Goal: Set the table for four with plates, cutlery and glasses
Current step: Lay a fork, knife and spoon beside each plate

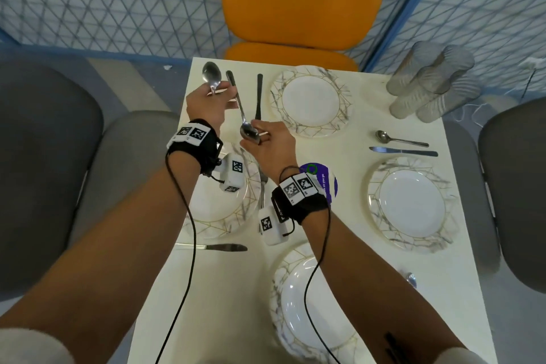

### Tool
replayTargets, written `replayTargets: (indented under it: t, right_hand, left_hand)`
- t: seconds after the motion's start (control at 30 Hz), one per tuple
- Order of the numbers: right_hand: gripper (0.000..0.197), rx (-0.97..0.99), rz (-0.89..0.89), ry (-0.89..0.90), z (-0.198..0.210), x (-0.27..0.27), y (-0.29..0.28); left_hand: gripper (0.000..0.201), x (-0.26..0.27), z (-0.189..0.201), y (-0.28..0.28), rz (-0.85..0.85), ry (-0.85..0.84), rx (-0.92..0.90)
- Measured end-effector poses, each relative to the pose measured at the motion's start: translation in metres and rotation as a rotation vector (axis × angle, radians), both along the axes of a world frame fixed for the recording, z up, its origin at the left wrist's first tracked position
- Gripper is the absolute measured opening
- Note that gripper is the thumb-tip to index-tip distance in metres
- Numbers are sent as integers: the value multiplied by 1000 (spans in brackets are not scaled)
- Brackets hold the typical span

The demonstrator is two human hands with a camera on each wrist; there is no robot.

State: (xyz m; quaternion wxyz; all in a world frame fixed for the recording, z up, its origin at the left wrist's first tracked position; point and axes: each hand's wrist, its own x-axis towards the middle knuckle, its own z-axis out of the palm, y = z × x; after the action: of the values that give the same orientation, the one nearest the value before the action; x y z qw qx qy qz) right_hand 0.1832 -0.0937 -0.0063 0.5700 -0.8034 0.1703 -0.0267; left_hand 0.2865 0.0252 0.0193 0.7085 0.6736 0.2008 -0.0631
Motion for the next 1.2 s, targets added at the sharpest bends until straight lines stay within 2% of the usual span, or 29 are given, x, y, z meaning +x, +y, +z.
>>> replayTargets:
  t: [0.13,0.3,0.43,0.57,0.73,1.0,1.2]
  right_hand:
    - [39,-83,32,27,-15,21,5]
    - [49,-152,-9,145,-41,50,3]
    - [33,-225,28,203,-57,72,5]
    - [25,-282,29,253,-74,90,17]
    - [29,-353,80,259,-85,101,21]
    - [21,-484,196,248,-90,110,24]
    - [22,-503,188,256,-85,119,24]
  left_hand:
    - [15,28,-21,-8,-47,16,117]
    - [23,59,-49,-16,-140,115,216]
    - [27,87,-79,-17,-242,184,370]
    - [22,106,-101,-17,-292,167,504]
    - [14,117,-127,-18,-313,113,635]
    - [19,129,-149,-22,-331,53,684]
    - [24,140,-152,-25,-301,49,677]
